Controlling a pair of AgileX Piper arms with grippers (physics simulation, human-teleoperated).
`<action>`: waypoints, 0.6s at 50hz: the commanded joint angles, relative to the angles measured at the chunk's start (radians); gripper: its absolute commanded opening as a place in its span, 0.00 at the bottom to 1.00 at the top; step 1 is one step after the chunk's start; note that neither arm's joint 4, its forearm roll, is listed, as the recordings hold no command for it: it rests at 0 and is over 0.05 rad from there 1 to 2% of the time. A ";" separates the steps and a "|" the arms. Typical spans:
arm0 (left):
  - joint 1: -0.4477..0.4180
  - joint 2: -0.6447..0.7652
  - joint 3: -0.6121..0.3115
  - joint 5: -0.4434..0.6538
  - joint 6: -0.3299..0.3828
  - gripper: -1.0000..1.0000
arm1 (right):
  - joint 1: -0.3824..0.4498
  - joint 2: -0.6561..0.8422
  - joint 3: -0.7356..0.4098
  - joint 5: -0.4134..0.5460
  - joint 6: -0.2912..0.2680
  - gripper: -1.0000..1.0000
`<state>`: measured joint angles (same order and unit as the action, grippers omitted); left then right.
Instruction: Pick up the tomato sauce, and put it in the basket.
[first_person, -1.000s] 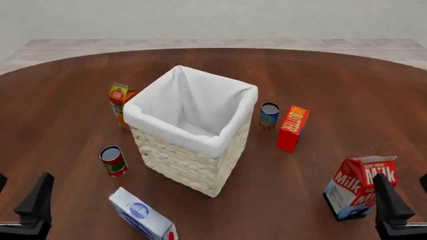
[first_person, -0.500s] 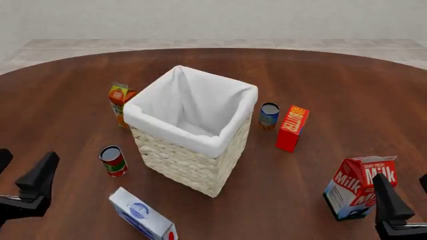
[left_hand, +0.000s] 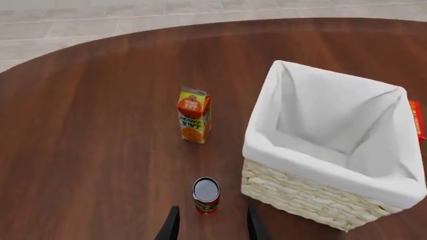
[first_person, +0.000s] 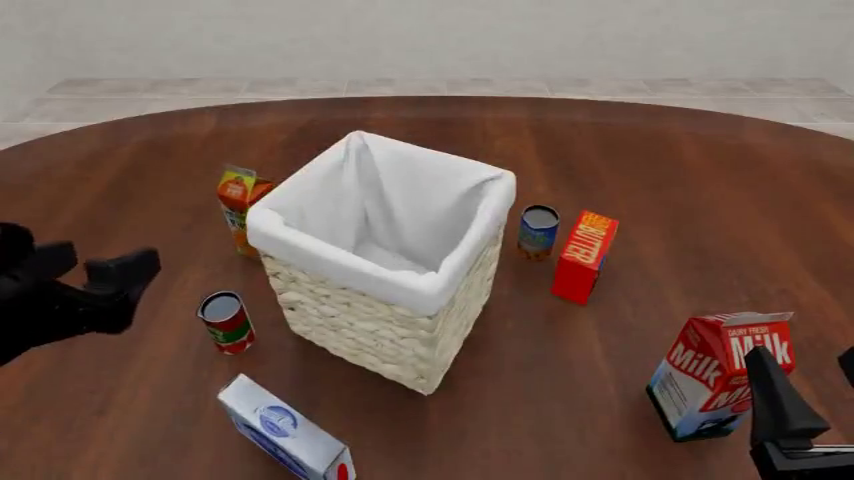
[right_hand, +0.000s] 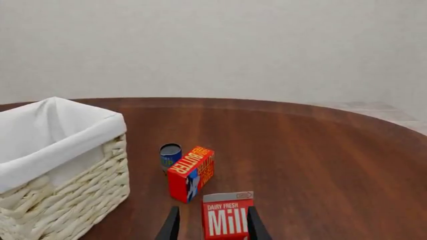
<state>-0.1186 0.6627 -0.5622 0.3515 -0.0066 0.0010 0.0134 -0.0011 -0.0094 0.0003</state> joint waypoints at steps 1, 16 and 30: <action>-0.010 0.077 -0.129 0.149 0.000 1.00 | 0.000 0.008 0.000 -0.008 0.000 1.00; 0.004 0.131 -0.085 0.112 -0.019 1.00 | 0.000 0.002 0.001 -0.003 0.000 1.00; 0.035 0.226 -0.063 0.006 -0.039 1.00 | 0.000 0.002 0.001 -0.002 0.000 1.00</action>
<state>-0.1003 0.8306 -0.6364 0.4126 -0.0355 0.0011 0.0160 -0.0005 -0.0126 0.0003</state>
